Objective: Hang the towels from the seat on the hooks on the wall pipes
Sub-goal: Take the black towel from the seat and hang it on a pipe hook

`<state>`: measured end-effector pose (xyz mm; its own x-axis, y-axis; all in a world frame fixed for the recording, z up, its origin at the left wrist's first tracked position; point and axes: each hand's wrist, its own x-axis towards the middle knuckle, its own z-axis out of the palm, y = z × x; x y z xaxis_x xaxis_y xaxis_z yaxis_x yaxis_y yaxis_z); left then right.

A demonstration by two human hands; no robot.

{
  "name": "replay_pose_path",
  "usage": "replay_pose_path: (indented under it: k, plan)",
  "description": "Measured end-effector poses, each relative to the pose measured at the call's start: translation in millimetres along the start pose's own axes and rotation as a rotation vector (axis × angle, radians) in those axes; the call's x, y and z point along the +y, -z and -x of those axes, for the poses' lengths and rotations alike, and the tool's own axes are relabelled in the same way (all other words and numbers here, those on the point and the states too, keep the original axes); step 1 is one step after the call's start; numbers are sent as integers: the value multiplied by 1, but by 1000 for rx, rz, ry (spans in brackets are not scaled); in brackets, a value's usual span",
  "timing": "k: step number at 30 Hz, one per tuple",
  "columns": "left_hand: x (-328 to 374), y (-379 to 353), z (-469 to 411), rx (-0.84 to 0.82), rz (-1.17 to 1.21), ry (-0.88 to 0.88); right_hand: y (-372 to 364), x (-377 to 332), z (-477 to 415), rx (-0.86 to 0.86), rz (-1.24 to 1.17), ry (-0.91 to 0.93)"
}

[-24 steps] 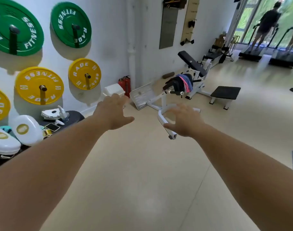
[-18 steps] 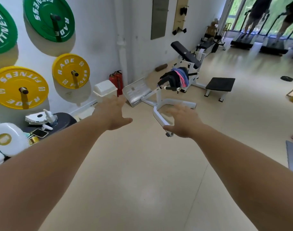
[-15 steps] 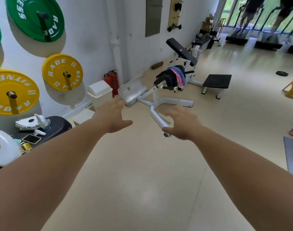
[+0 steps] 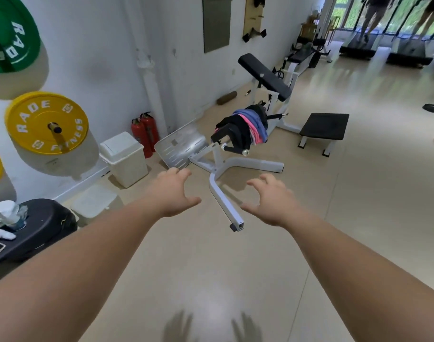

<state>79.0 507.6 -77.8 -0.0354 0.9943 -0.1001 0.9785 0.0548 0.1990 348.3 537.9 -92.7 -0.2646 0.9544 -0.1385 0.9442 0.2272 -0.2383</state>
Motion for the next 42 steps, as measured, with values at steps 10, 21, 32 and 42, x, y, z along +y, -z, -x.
replay_pose_path:
  k: [10, 21, 32, 42]
  plan:
    - [46, 2, -229, 31, 43, 15, 49, 82, -213, 8, -63, -3]
    - [29, -12, -493, -95, 260, 44, 58, 124, -455, -22, -194, -102]
    - [39, -37, -684, -210, 279, 103, 37, 188, -646, -165, -181, -83]
    - [92, -79, -843, -332, 259, 318, 31, 279, -855, -372, -139, 72]
